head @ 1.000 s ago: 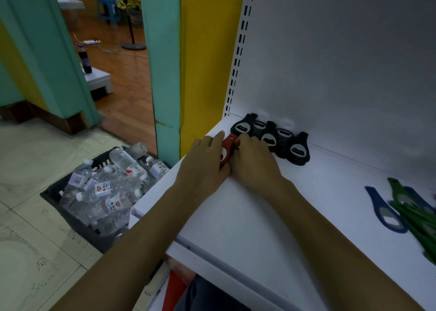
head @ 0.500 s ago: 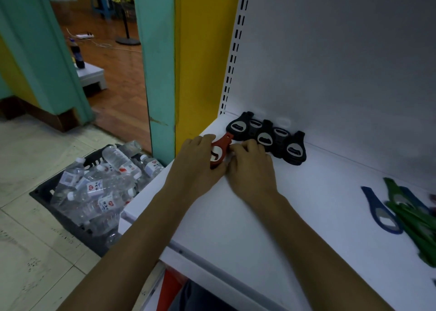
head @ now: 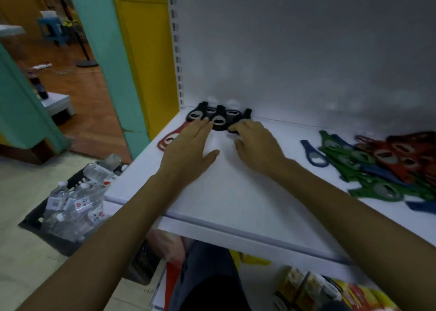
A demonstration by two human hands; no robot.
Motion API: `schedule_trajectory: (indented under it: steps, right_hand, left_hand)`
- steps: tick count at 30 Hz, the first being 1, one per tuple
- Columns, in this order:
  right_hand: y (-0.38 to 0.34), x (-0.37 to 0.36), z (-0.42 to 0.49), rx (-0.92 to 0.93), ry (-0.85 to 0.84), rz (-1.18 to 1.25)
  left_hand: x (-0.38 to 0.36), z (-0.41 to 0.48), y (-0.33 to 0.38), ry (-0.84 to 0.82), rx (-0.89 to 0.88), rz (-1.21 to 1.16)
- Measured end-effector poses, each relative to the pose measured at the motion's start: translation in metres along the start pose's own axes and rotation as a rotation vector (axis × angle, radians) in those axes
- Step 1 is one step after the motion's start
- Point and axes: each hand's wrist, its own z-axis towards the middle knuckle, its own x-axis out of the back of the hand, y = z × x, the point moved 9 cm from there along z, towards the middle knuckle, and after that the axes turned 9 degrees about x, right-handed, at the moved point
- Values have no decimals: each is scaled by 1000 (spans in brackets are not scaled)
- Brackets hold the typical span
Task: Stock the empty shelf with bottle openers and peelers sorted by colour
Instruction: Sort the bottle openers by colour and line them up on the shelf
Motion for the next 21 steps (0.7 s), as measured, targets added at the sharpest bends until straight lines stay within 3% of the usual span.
schedule_trajectory:
  steps: [6,13,21]
  right_hand:
    - [88,73,-90,-207,60,-165]
    - [177,140,-227,-571,184,-294]
    - [213,139,-244,-668,304,-236]
  left_hand:
    - [-41,-1,154,-74,-353,-135]
    - [-97,-6,315,-225,-499,-430]
    - [-124,-2,313,-211,-444,-592]
